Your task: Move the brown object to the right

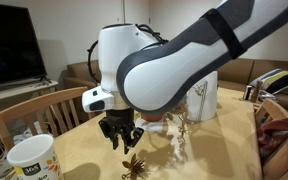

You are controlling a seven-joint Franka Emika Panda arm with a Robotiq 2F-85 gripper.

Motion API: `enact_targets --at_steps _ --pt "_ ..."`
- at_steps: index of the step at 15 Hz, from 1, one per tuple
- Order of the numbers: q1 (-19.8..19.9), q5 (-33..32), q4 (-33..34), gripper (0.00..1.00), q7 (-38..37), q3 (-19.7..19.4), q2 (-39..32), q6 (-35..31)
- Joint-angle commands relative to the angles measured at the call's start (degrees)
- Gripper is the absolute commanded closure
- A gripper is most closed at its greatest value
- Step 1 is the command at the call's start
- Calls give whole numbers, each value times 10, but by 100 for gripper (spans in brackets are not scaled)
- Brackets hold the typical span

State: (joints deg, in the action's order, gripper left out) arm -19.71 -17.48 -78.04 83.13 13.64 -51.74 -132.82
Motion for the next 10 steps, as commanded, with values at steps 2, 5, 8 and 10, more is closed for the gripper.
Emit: enact_targets --at_steps 2,5,8,10 --pt "-1 0 5 59 0 0 -3 2" --pt "-1 0 6 59 0 0 -3 3" --pt "-2 0 9 58 0 0 -6 5" --pt "-5 0 19 61 2 0 -14 14"
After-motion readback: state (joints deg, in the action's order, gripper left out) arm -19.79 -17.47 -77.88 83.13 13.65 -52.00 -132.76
